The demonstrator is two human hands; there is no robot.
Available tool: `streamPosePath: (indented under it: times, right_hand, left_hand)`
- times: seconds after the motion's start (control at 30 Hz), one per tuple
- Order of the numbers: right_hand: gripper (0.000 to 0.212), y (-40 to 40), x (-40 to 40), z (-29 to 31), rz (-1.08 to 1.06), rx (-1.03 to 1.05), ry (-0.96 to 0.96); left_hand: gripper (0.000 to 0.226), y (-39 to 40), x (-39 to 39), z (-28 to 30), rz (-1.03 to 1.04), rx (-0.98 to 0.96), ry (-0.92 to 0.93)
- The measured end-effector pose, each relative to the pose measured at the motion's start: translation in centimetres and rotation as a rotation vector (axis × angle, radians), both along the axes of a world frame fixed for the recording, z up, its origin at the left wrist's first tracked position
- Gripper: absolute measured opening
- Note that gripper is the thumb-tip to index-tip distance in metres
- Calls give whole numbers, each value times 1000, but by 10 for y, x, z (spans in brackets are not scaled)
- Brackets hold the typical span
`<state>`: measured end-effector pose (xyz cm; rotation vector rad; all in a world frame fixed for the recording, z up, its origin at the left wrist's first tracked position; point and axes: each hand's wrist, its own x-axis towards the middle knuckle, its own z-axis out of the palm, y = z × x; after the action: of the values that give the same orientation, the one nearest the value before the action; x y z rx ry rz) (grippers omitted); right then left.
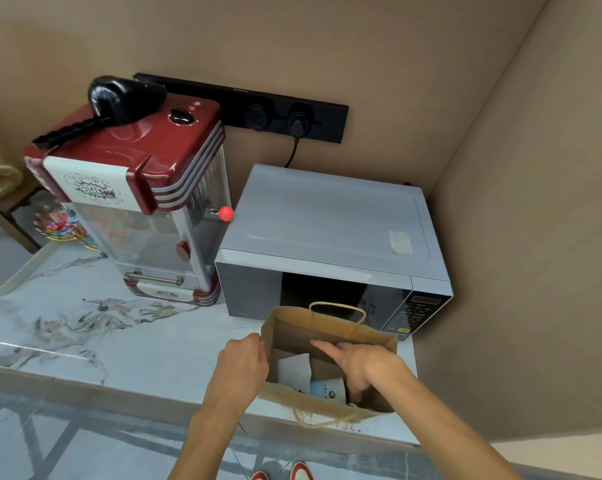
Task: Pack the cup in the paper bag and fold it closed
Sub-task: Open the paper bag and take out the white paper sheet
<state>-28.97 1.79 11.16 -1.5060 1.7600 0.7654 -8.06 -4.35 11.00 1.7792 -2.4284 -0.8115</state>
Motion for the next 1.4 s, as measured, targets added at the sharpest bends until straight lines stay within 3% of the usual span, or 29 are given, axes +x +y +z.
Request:
streamPosePath:
  times: [0.2, 0.3, 0.43, 0.67, 0.8, 0.93, 1.03, 1.1, 1.2, 1.4]
  right_hand:
    - [131, -2, -2, -5, 100, 15, 17]
    - [135, -8, 3, -7, 92, 47, -73]
    - [145, -14, 7, -8, 69, 44, -198]
    - [151, -22, 7, -19, 79, 119, -174]
    - [136, -36, 11, -20, -6, 172, -160]
    - [113, -49, 25, -21, -23, 93, -129]
    - [86, -59, 37, -29, -10, 51, -91]
    - [71, -64, 39, -34, -67, 145, -98]
    - [70, -70, 36, -43, -173, 275, -156]
    - [59, -73, 33, -74, -189, 294, -104]
  left_hand:
    - [26, -3, 1, 8, 19, 79, -4]
    - [6, 4, -2, 12, 17, 49, -66]
    - [27, 9, -5, 18, 21, 9, -180]
    - [27, 7, -2, 18, 42, 15, -117]
    - [24, 14, -3, 19, 38, 19, -82]
    - [16, 21, -7, 14, 25, -24, -79]
    - [16, 24, -9, 10, 28, -41, -67]
    - [16, 23, -9, 8, 35, -38, -52]
    - [12, 23, -8, 6, 34, -33, -21]
    - [8, 29, -7, 4, 31, -5, 2]
